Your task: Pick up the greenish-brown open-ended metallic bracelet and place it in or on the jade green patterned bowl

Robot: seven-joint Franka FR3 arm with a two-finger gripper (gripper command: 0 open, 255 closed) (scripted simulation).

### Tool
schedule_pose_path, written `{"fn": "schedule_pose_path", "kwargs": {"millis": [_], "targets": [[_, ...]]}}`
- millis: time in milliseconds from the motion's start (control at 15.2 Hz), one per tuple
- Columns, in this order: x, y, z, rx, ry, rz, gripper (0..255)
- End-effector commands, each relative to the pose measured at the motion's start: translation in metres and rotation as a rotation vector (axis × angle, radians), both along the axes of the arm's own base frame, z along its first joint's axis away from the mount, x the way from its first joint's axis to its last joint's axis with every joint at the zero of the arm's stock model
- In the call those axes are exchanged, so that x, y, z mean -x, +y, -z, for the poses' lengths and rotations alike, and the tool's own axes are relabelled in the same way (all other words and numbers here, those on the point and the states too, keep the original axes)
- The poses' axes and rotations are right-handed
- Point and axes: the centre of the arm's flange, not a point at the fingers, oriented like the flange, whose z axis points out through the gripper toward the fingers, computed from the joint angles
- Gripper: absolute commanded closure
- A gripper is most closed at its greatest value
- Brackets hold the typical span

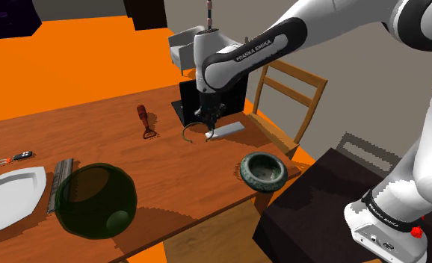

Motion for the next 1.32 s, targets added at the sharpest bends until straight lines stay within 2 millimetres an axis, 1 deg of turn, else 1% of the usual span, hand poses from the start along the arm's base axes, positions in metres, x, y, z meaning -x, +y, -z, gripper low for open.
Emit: {"fn": "schedule_pose_path", "kwargs": {"millis": [0,1254], "targets": [[0.012,-0.006,-0.003,0.000,0.000,0.000,255],[0.237,-0.116,-0.008,0.000,0.000,0.000,255]]}}
